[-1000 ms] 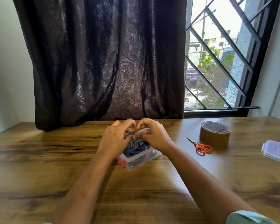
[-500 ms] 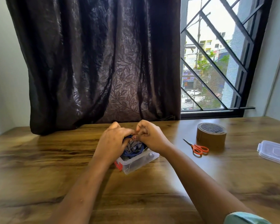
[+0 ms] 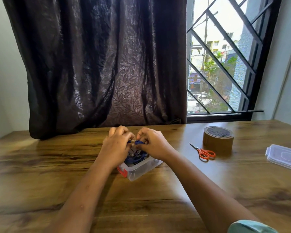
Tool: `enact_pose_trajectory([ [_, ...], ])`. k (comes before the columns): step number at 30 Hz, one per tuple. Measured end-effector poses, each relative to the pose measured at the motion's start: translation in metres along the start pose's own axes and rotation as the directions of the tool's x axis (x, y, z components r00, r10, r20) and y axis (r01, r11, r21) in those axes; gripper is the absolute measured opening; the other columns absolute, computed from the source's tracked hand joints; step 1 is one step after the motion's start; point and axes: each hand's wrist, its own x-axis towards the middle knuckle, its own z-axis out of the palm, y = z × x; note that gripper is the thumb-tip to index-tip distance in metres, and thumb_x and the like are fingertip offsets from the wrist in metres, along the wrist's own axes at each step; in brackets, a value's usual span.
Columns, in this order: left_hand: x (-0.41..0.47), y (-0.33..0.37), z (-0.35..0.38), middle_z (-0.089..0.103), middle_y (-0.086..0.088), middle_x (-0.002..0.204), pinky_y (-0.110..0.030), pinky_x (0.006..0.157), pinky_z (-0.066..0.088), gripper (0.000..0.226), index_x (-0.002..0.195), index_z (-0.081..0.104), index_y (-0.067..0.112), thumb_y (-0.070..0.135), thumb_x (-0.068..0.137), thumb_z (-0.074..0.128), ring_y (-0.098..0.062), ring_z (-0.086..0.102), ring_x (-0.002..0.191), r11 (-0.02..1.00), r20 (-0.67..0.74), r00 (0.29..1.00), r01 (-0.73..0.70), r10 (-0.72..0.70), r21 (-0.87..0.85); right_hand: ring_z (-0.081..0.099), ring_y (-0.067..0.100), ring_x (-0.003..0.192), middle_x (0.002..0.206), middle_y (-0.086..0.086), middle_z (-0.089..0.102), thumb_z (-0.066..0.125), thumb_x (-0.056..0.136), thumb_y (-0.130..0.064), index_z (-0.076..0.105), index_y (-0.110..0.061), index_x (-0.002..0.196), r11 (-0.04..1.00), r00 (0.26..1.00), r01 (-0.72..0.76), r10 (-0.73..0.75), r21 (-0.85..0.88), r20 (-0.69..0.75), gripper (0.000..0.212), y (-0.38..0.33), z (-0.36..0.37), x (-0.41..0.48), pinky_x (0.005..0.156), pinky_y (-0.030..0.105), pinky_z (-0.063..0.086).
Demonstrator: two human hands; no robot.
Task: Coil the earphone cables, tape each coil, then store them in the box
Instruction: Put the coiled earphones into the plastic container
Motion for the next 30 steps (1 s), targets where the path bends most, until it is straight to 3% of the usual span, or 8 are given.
enact_pose_trajectory([
  [2, 0.001, 0.0, 0.0, 0.035, 0.008, 0.136, -0.036, 0.096, 0.039, 0.022, 0.113, 0.06, 0.028, 0.032, 0.092, 0.053, -0.015, 0.027, 0.124, 0.999, 0.06, 0.997, 0.05, -0.049, -0.013, 0.054, 0.003, 0.074, 0.086, -0.008, 0.058, 0.07, 0.081, -0.009, 0.063, -0.012, 0.094, 0.998, 0.999, 0.013, -0.015, -0.053, -0.029, 0.015, 0.0, -0.001, 0.001, 0.062, 0.006, 0.046],
  [7, 0.003, -0.002, 0.002, 0.031, 0.01, 0.142, -0.038, 0.103, 0.033, 0.022, 0.108, 0.065, 0.029, 0.037, 0.089, 0.058, -0.016, 0.023, 0.127, 0.989, 0.166, 0.98, 0.124, -0.11, -0.078, 0.059, 0.011, 0.08, 0.089, -0.004, 0.062, 0.062, 0.086, -0.006, 0.065, -0.02, 0.087, 0.99, 0.999, -0.033, 0.03, -0.136, -0.026, 0.014, 0.007, 0.007, 0.007, 0.062, 0.013, 0.048],
  [12, 0.003, -0.003, 0.004, 0.036, 0.008, 0.14, -0.032, 0.102, 0.029, 0.022, 0.106, 0.068, 0.026, 0.031, 0.085, 0.064, -0.017, 0.025, 0.127, 0.973, 0.178, 0.97, 0.189, -0.164, -0.131, 0.061, 0.012, 0.076, 0.085, -0.005, 0.063, 0.057, 0.089, -0.013, 0.059, -0.03, 0.081, 0.974, 0.997, -0.07, 0.065, -0.214, -0.029, 0.02, 0.009, 0.012, 0.008, 0.065, 0.028, 0.054],
  [20, 0.001, -0.002, 0.003, 0.038, 0.009, 0.137, -0.035, 0.104, 0.029, 0.029, 0.111, 0.066, 0.032, 0.03, 0.082, 0.067, -0.015, 0.026, 0.129, 0.956, 0.201, 0.965, 0.211, -0.17, -0.203, 0.061, 0.014, 0.079, 0.092, -0.001, 0.065, 0.056, 0.087, -0.005, 0.058, -0.03, 0.077, 0.956, 0.992, -0.126, 0.122, -0.264, -0.031, 0.027, 0.007, 0.01, 0.006, 0.062, 0.021, 0.048],
  [22, 0.001, -0.002, 0.002, 0.038, 0.009, 0.135, -0.033, 0.102, 0.03, 0.033, 0.113, 0.063, 0.034, 0.026, 0.081, 0.068, -0.015, 0.027, 0.128, 0.949, 0.184, 0.971, 0.196, -0.153, -0.247, 0.061, 0.016, 0.081, 0.094, 0.0, 0.064, 0.056, 0.087, -0.005, 0.059, -0.03, 0.078, 0.954, 0.991, -0.135, 0.128, -0.269, -0.044, 0.027, 0.007, 0.01, 0.006, 0.065, 0.024, 0.052],
  [26, 0.0, -0.002, 0.001, 0.04, 0.014, 0.12, -0.031, 0.097, 0.03, 0.029, 0.085, 0.055, 0.04, 0.017, 0.076, 0.069, -0.015, 0.03, 0.124, 0.931, 0.125, 0.987, 0.136, -0.099, -0.339, 0.062, 0.019, 0.084, 0.094, -0.001, 0.063, 0.055, 0.088, -0.006, 0.057, -0.031, 0.079, 0.952, 0.986, -0.162, 0.147, -0.262, -0.074, 0.026, 0.006, 0.012, 0.006, 0.074, 0.037, 0.058],
  [28, -0.001, -0.001, 0.0, 0.039, 0.015, 0.12, -0.032, 0.098, 0.03, 0.026, 0.072, 0.056, 0.042, 0.02, 0.077, 0.07, -0.014, 0.029, 0.123, 0.943, 0.143, 0.987, 0.12, -0.079, -0.309, 0.062, 0.019, 0.084, 0.094, -0.001, 0.062, 0.053, 0.088, -0.005, 0.056, -0.031, 0.079, 0.955, 0.986, -0.159, 0.141, -0.249, -0.089, 0.027, 0.007, 0.012, 0.006, 0.071, 0.033, 0.057],
  [30, -0.001, -0.001, 0.0, 0.04, 0.013, 0.129, -0.031, 0.099, 0.03, 0.015, 0.076, 0.064, 0.04, 0.027, 0.079, 0.069, -0.012, 0.028, 0.124, 0.963, 0.157, 0.985, 0.111, -0.073, -0.247, 0.059, 0.014, 0.077, 0.089, -0.001, 0.062, 0.052, 0.088, -0.002, 0.058, -0.028, 0.078, 0.966, 0.987, -0.143, 0.124, -0.214, -0.098, 0.029, 0.008, 0.009, 0.006, 0.058, 0.018, 0.048],
])
